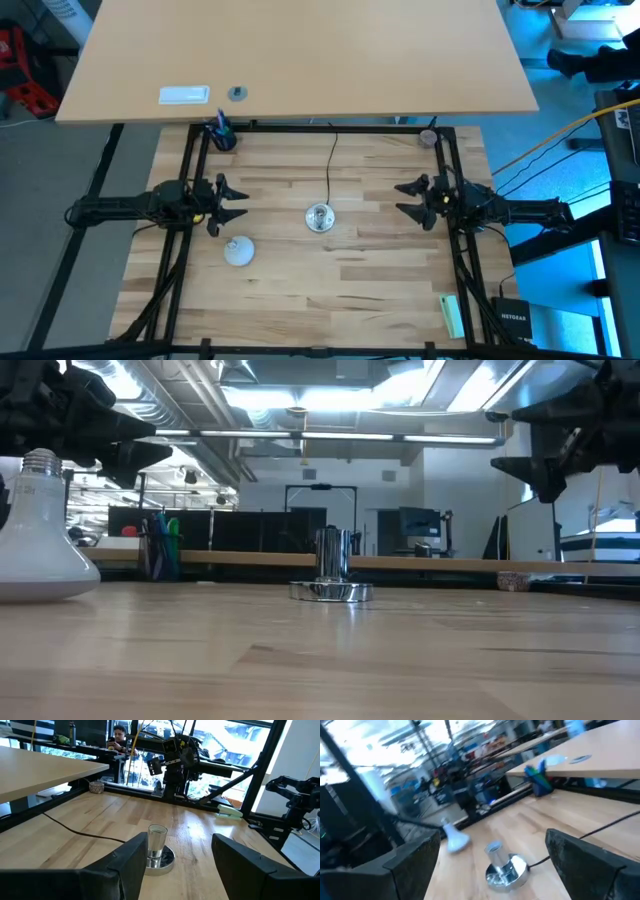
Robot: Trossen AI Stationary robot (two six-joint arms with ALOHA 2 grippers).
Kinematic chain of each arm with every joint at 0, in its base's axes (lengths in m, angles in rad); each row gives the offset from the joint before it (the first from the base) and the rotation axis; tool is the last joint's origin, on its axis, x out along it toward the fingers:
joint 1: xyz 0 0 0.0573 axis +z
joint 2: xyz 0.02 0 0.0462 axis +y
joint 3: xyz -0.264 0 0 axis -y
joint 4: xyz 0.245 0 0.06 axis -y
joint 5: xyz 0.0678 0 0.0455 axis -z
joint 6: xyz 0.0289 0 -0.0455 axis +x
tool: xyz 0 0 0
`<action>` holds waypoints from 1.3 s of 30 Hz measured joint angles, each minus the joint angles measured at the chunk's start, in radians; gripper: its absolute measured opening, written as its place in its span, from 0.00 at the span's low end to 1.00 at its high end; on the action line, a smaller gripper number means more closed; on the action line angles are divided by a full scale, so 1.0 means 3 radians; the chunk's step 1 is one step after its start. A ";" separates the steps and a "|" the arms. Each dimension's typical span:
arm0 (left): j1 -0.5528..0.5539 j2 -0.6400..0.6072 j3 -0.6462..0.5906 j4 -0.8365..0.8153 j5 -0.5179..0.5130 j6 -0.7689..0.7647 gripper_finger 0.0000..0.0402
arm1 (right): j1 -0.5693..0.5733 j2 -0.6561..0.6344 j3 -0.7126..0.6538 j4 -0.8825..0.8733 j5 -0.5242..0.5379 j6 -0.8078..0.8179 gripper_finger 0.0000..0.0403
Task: Screw lightbulb
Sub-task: Insert the lightbulb into the lamp
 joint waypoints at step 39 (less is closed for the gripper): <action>0.0003 0.0000 -0.0001 0.0022 -0.0132 -0.0196 0.52 | 0.0005 0.4102 0.1997 0.1536 -0.0767 -0.0228 0.90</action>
